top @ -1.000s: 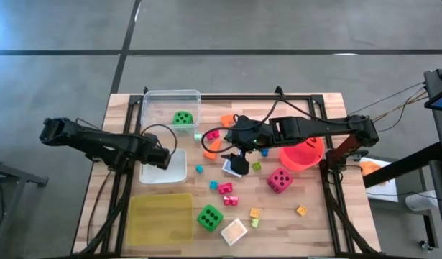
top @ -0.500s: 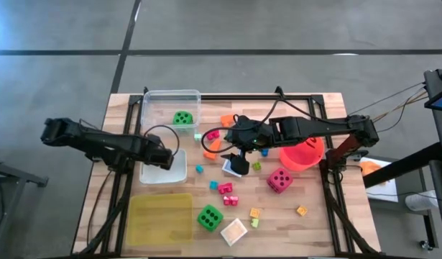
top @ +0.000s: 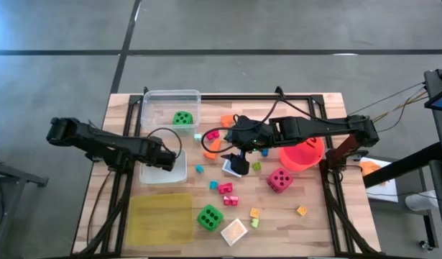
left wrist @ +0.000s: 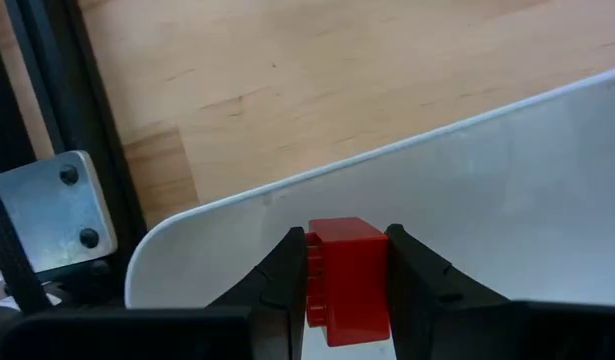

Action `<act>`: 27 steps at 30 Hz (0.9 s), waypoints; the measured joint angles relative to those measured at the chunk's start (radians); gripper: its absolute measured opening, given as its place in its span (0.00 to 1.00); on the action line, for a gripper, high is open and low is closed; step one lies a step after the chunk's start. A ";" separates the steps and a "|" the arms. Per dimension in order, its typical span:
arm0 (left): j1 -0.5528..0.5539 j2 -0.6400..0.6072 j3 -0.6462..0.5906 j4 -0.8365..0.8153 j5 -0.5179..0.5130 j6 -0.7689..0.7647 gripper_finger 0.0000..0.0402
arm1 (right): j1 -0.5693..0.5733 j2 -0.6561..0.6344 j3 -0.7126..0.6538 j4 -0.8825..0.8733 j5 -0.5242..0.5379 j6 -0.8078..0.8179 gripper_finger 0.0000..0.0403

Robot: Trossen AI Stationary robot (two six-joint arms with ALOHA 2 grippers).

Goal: Pick & Place Toys
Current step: Put the red game piece into the white bin

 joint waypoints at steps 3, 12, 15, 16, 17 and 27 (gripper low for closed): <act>0.000 0.000 -0.032 0.046 0.025 -0.010 0.21 | 0.000 0.000 0.000 0.000 0.000 0.000 0.78; 0.000 0.000 -0.063 0.072 0.030 -0.048 0.21 | 0.000 0.000 0.000 -0.001 -0.002 0.000 0.78; 0.000 0.000 -0.063 0.074 0.027 -0.051 0.21 | 0.000 0.000 -0.002 -0.001 -0.003 0.000 0.78; 0.000 0.000 -0.063 0.076 0.027 -0.053 0.21 | 0.000 0.000 -0.003 -0.002 -0.003 0.000 0.78; 0.000 0.000 -0.063 0.078 0.027 -0.055 0.21 | 0.000 0.000 -0.004 -0.002 -0.003 0.000 0.78; 0.000 0.000 -0.063 0.081 0.055 -0.048 0.49 | 0.000 0.000 -0.014 -0.003 -0.003 0.000 0.78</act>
